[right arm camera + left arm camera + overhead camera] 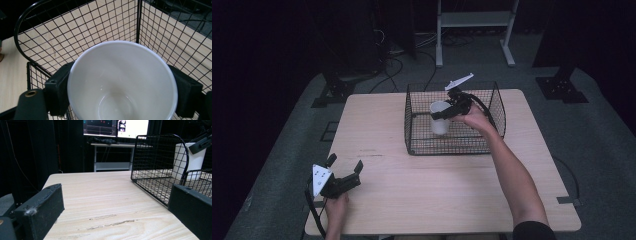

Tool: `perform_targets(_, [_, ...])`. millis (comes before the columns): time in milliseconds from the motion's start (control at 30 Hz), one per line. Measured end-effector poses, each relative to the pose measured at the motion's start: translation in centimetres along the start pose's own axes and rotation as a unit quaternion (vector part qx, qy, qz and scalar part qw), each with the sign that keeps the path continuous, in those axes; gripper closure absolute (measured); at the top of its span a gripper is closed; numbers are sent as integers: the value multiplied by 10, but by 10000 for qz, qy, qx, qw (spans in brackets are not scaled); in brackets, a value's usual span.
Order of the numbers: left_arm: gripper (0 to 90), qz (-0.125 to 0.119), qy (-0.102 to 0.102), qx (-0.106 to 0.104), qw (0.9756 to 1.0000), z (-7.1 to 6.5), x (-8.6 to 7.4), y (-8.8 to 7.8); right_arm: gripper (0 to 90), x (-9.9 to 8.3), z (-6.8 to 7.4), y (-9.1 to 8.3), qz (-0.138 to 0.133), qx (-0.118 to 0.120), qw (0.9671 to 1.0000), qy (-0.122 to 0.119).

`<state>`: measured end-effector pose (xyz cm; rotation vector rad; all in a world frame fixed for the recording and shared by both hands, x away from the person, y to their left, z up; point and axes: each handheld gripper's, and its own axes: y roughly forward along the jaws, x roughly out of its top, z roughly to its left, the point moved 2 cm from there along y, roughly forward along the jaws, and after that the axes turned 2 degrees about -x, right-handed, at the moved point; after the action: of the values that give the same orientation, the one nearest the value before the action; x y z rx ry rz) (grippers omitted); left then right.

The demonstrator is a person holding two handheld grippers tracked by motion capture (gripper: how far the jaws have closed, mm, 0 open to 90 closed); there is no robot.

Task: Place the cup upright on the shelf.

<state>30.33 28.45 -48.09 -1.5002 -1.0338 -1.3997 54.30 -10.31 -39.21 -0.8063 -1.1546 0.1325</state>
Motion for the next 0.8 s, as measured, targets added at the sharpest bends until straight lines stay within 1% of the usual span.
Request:
perform_targets(67, [0, 0, 2, -2, 10000, 0, 0, 0, 183, -1, -1, 1, 5, 24, 10000, 40])
perform_targets(233, [0, -1, 4, 0, 10000, 0, 0, 0, 183, -3, -3, 3, 63, 4, 10000, 54])
perform_targets(333, [0, -1, 1, 1, 10000, 0, 0, 0, 183, -4, -5, 3, 59, 12, 9999, 117])
perform_targets(467, [0, 0, 5, 2, 10000, 0, 0, 0, 183, -5, -6, 4, 131, -13, 9998, 119])
perform_targets(700, [0, -3, 7, -1, 10000, 0, 0, 0, 183, -6, -8, 6, 144, -54, 9998, 137])
perform_targets(800, [0, -5, 8, -3, 10000, 0, 0, 0, 183, -8, -10, 8, 204, -70, 9996, 166])
